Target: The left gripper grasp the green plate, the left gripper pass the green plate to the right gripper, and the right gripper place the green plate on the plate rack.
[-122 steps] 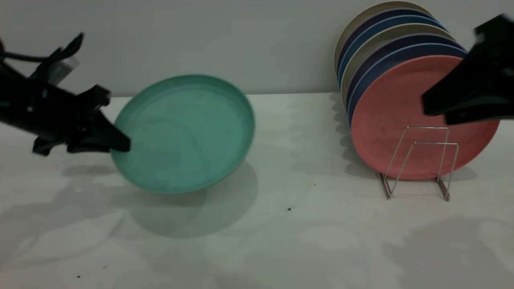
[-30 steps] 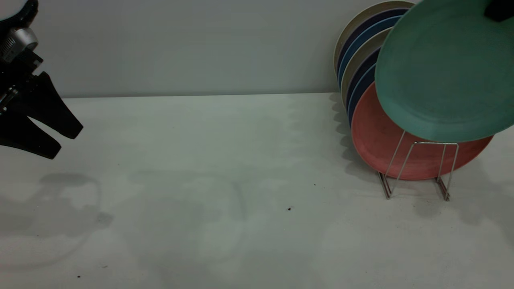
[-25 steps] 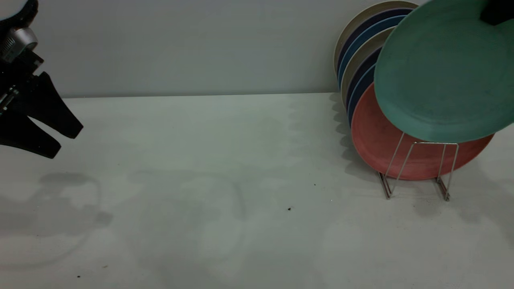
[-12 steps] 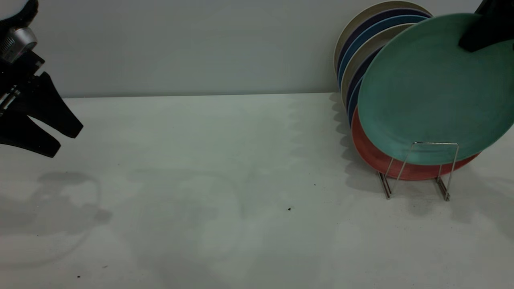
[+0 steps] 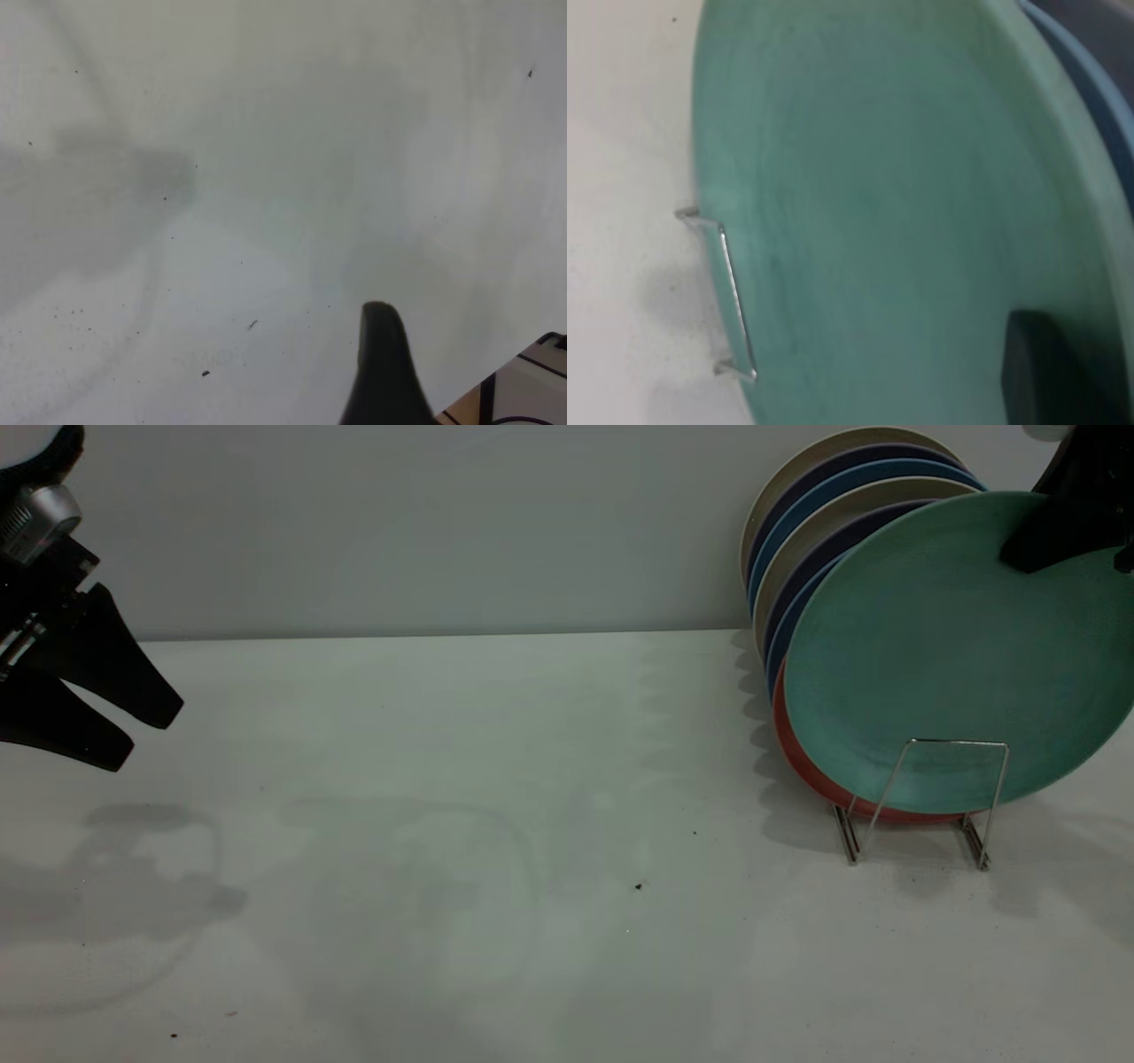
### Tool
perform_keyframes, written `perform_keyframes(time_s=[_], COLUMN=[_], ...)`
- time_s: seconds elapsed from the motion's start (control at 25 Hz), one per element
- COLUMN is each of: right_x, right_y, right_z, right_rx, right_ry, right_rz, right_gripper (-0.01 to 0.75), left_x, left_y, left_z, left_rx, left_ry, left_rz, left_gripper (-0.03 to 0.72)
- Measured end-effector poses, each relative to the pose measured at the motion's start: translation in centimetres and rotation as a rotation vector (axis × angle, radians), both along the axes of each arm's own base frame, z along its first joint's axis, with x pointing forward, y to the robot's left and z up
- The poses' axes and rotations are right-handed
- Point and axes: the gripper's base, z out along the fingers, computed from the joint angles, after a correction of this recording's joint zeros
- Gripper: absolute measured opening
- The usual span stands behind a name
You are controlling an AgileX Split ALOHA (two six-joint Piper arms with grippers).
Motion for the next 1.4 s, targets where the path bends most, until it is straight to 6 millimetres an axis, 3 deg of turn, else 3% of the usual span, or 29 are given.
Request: perform_keyframes(time_s=[0.2,0.44,0.64,0.84,0.96,1.04,1.24,1.4], right_x=[-0.3,-0.8,-1.4,-3.0,-4.7,-6.2,-9.3,-11.2], right_y=[0.3,0.6,0.7,0.9,1.1,1.0,-0.7,-1.9], right_z=[-0.2,-0.3,1.2,5.4,7.6,8.3,7.6,8.7], right_rx=[0.012,0.044,0.118,0.355,0.617,0.701,0.415,0.296], right_ry=[0.037,0.092,0.112,0.161,0.325,0.475,0.645,0.603], right_rz=[0.035,0.053,-0.032,-0.33,-0.659,-0.868,-1.09,-1.196], right_gripper=[0.154,0.31,0.435,0.471,0.471,0.468,0.427,0.414], left_x=[0.1,0.4,0.7,1.9,2.0,1.5,-0.7,-3.3], left_y=[0.0,0.2,0.9,2.7,3.4,3.6,3.4,2.8], left_z=[0.0,-0.1,0.0,2.0,4.2,5.7,9.2,12.1], left_rx=[0.004,0.03,0.111,0.296,0.374,0.408,0.439,0.445], left_ry=[-0.002,-0.025,-0.029,-0.037,-0.04,-0.032,0.03,-0.003], left_rz=[0.006,0.033,0.012,-0.02,-0.014,0.008,0.045,0.059], left_gripper=[0.539,0.539,0.539,0.539,0.539,0.539,0.503,0.467])
